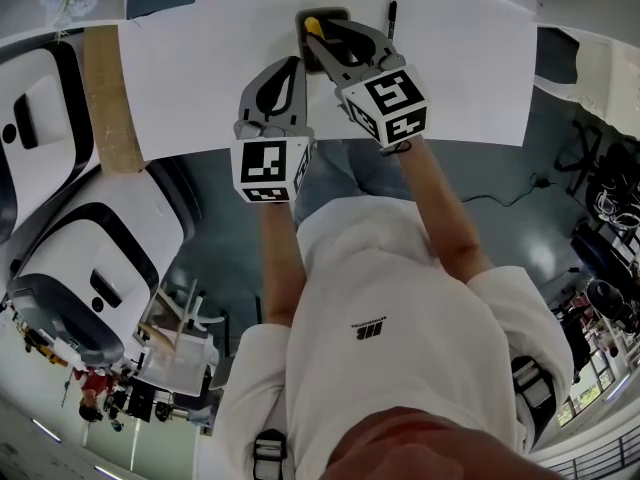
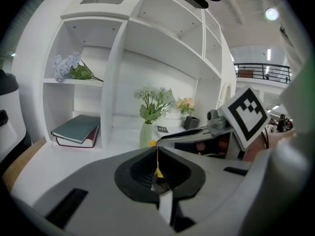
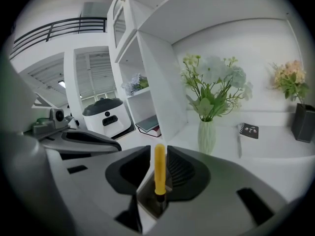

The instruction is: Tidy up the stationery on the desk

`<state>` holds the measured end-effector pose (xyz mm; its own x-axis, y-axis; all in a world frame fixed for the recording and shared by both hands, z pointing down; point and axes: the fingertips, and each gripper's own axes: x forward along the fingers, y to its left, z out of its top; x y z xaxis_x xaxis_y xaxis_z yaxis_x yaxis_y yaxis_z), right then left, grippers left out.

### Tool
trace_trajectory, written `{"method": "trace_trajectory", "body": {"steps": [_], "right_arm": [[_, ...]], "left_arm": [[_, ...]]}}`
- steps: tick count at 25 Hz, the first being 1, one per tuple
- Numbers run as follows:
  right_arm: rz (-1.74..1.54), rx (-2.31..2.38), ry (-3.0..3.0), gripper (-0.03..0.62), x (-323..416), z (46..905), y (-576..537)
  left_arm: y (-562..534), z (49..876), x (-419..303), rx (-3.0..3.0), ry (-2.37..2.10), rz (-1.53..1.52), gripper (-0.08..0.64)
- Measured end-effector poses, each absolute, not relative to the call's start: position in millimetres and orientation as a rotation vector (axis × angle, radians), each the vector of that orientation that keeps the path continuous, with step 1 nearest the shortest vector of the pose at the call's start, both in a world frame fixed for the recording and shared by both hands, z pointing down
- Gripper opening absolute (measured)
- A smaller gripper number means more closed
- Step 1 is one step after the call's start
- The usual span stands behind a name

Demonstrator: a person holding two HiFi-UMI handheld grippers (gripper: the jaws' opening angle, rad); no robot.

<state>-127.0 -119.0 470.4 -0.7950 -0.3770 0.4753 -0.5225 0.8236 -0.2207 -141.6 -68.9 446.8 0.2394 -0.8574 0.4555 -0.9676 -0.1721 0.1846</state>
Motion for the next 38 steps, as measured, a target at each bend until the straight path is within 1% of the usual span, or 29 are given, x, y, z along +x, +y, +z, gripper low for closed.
{"method": "trace_trajectory", "body": {"steps": [4,11,23,38], "right_arm": [[0.467,0.679,-2.582,0.095,-120.0,470.4,-118.1],[0.499,0.798,-2.541,0.087,-80.5,472.8,-124.5],[0.568,0.964,-2.429,0.083,-12.8,500.6,-140.3],[0.590,1.051,-2.315,0.080,18.9,538.7,-184.7]], "left_arm": [[-69.5,447.4,-138.8,2.094,-1.663,0.343,0.000],[-75.9,447.1,-125.4,2.130,-1.627,0.344,0.000],[-99.8,457.0,-74.5,2.224,-1.501,0.372,0.000],[-144.1,467.6,-27.9,2.327,-1.381,0.427,0.000]]}}
